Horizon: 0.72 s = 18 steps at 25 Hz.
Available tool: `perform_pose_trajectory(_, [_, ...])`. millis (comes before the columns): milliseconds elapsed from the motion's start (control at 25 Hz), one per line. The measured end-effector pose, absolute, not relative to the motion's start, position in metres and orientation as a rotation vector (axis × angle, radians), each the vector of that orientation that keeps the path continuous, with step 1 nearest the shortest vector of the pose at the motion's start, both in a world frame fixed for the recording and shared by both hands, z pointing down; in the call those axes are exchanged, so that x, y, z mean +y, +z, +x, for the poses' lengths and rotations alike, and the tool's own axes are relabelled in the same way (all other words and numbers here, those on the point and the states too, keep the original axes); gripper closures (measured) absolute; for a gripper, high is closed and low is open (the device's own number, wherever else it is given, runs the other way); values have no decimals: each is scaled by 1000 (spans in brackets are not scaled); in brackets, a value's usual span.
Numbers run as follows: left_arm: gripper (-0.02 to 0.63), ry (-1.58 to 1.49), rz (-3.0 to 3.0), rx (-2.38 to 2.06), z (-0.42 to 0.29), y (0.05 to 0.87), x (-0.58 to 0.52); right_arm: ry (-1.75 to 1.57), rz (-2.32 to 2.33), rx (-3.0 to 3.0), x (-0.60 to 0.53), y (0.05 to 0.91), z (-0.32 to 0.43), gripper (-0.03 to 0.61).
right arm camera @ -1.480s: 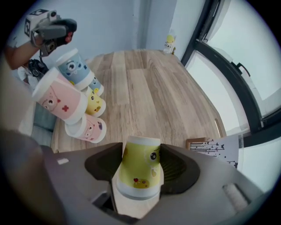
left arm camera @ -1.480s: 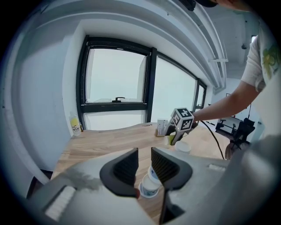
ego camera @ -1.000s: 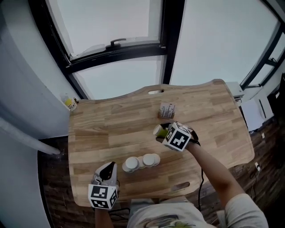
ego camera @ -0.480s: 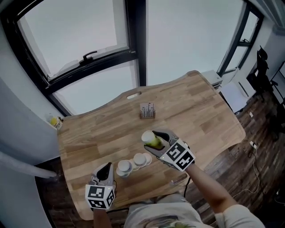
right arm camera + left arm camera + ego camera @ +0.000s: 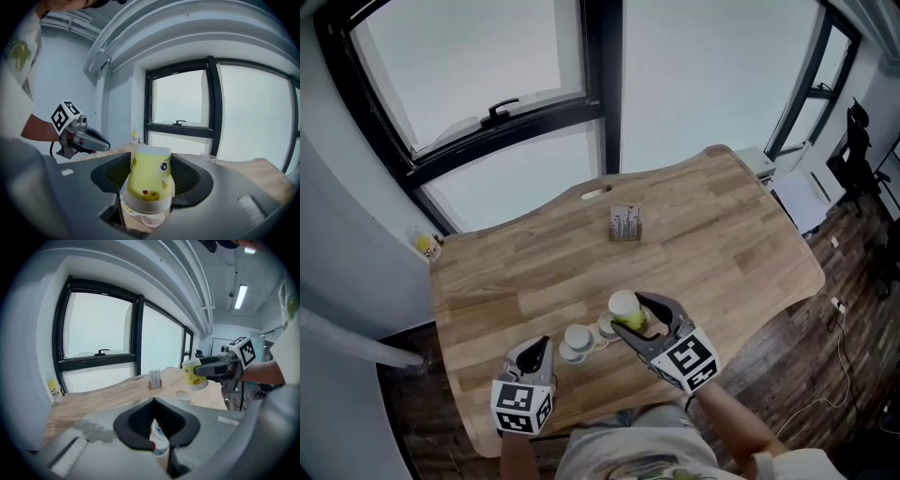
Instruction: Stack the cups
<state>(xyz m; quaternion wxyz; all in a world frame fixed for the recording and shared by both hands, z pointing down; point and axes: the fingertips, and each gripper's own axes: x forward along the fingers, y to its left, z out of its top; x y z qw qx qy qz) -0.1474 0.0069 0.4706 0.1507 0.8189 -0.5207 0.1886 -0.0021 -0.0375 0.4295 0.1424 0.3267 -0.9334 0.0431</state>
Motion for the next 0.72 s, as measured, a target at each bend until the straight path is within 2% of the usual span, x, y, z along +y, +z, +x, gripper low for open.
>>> perform_pose_trajectory(720, [607, 540, 2345, -1469, -163, 489, 13, 96, 990, -2816, -33, 430, -58, 305])
